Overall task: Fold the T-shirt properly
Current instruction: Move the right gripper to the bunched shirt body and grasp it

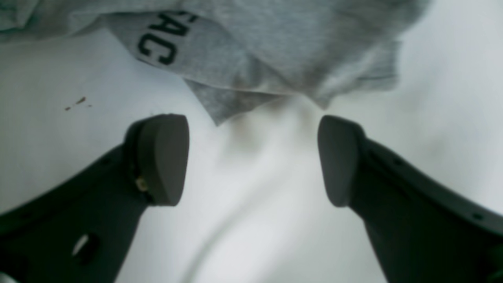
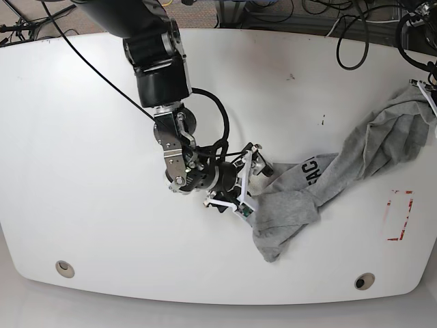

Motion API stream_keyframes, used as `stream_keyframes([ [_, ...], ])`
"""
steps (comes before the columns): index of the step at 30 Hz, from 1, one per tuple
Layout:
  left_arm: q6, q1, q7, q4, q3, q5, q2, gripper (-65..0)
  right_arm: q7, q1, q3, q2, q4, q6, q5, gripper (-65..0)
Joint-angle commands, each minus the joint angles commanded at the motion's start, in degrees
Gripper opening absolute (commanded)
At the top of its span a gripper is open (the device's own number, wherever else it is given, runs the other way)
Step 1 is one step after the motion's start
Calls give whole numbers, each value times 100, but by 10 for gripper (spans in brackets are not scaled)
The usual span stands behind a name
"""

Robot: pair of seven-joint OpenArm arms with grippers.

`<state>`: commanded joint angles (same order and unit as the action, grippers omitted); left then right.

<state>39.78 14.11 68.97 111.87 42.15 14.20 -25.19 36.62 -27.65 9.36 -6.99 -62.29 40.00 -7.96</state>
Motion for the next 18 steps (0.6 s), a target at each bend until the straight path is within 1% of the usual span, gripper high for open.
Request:
stream_keyframes([
  [4,0,0,0,0,0,0,0,-650,-501,-202,-9,0,651,0,0,-163],
  [9,0,0,0,0,0,9,0,-650,-800,-422,-18,0,1266,0,9,-163],
  [11,0,0,0,0,0,9,53,-650,-949,-440,-18,0,1398,0,9,-163],
  [12,0,0,0,0,0,0,114,-650,-1125,-440,-18,0,1538,0,9,-163],
  [13,0,0,0,0,-9,0,132,-650,-1187,-448,-18,0,1582,-66,18,-163],
  [15,0,0,0,0,-9,-9,132,-650,-1451,-510,-18,18,1758,-330,26,-163],
  [17,9,0,0,0,-9,-9,132,-650,-1626,-536,9,35,1916,-400,18,-163],
  [18,9,0,0,0,-9,0,132,-650,-1688,-545,9,35,1996,-409,26,-163],
])
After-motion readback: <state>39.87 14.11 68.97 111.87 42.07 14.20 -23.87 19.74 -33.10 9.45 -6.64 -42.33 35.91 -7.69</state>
